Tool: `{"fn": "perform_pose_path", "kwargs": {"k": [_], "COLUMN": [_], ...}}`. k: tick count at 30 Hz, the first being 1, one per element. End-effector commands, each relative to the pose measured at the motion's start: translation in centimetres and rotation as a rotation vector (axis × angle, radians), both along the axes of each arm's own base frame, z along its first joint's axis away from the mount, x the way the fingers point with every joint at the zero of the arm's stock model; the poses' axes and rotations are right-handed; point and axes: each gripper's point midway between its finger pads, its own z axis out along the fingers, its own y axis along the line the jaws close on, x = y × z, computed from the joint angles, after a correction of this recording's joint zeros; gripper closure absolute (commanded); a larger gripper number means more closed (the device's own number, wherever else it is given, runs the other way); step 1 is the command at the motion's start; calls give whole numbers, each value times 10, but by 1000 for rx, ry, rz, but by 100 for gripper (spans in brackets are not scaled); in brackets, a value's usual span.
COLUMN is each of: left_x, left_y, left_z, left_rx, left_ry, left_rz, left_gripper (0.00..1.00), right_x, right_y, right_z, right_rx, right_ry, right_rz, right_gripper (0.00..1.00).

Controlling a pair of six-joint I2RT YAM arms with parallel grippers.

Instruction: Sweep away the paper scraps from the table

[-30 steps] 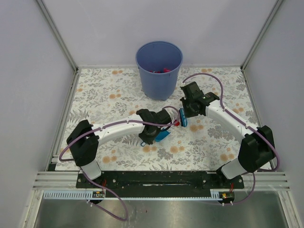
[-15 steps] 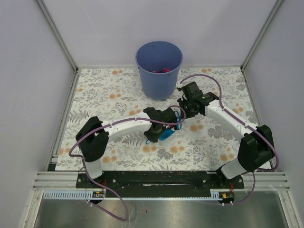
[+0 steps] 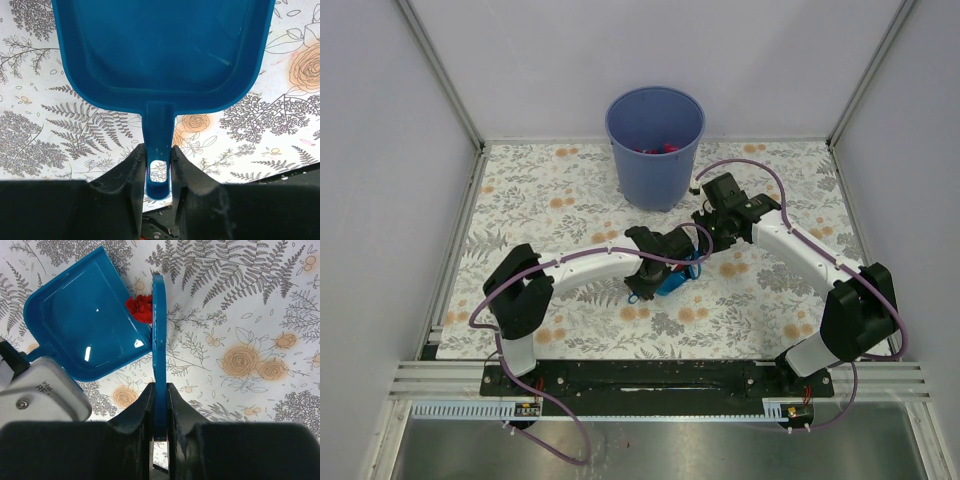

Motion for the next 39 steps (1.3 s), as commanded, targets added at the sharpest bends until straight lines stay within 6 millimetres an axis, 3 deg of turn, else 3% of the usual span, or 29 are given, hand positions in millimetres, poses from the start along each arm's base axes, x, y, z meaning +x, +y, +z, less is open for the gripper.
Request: {"fn": "perform_pose_path", "kwargs": {"k": [1, 10, 19, 28, 34, 39], "left_x": [8, 8, 8, 5, 1, -2], "left_y": [-13, -12, -10, -9, -6, -2], "left_z": [2, -5, -6, -9, -13, -21], "left_rx": [-29, -12, -6, -12, -18, -29], "left_ry": [-25, -15, -19, -12, -6, -3], "left_rz": [-23, -43, -52, -57, -51, -43], "left_gripper": [100, 100, 100, 100, 100, 100], "right_x": [-18, -54, -79, -100, -116, -128], "right_y": [14, 31, 33, 43, 28, 0], "right_z": [19, 32, 53, 87, 92, 85], "right_rx": [59, 78, 123, 257, 248, 160], "right_ry": [16, 55, 78, 98, 118, 112], "right_rz": [66, 125, 139, 151, 116, 50], "right_gripper": [100, 100, 100, 100, 100, 100]}}
